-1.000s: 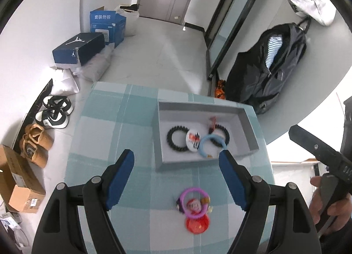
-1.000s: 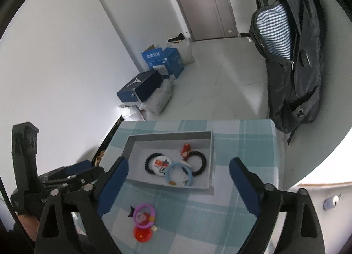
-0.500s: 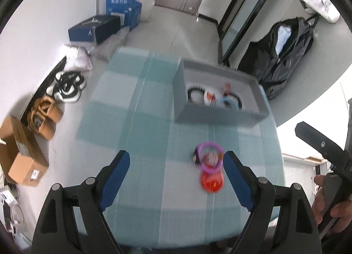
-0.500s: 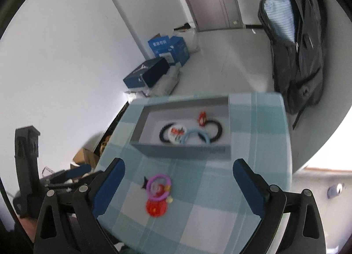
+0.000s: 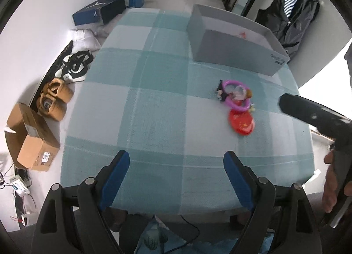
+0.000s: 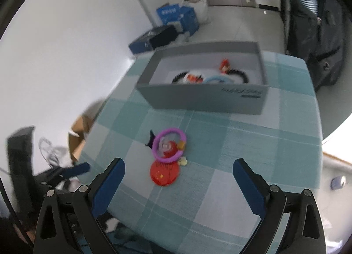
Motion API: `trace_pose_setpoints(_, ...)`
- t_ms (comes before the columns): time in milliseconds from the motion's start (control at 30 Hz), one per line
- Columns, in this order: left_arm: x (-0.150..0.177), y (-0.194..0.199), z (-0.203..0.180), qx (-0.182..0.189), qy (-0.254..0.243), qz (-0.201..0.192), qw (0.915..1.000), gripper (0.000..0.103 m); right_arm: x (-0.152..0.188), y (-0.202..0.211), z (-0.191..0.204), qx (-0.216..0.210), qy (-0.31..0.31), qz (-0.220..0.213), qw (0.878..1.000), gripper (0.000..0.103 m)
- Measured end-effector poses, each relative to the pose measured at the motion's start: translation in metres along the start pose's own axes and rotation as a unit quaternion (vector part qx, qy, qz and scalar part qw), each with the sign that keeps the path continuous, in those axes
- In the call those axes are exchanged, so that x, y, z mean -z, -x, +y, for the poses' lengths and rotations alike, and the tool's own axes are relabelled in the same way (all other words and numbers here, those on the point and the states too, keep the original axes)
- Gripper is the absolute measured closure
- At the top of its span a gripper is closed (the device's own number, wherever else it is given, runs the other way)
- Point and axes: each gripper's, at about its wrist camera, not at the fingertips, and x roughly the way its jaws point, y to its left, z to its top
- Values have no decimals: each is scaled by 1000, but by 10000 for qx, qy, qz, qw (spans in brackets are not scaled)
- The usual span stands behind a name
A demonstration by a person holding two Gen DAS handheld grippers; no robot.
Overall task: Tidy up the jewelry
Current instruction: 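Withdraw both grippers from the box back toward the remaining jewelry, then grasp the purple ring with the right gripper and lift it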
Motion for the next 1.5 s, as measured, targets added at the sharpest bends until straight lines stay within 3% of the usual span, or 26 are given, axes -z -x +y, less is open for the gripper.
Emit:
trace_pose_setpoints(367,-5,-2,17,114,282,-35,9995,19,-12,-56,33,343,326,453,9979,7)
trace_pose_setpoints(667,-7,-2,15,212,200,53,9996,19,-10,-69,47,741,688,541,9934,35)
trace_pose_setpoints(733,-7,-1,15,219,220,58,9995,19,-10,-68,47,795,712,525,9929,48)
trace_pose_setpoints(1133,-10,-1,11,161,226,24,9996,19,-18,-29,31,419,455,26,9981,51)
trace_pose_setpoints(1500,-15,-3,-31,325,-291,-25,9990,19,-21,25,-3,248,2,-598,9979,51)
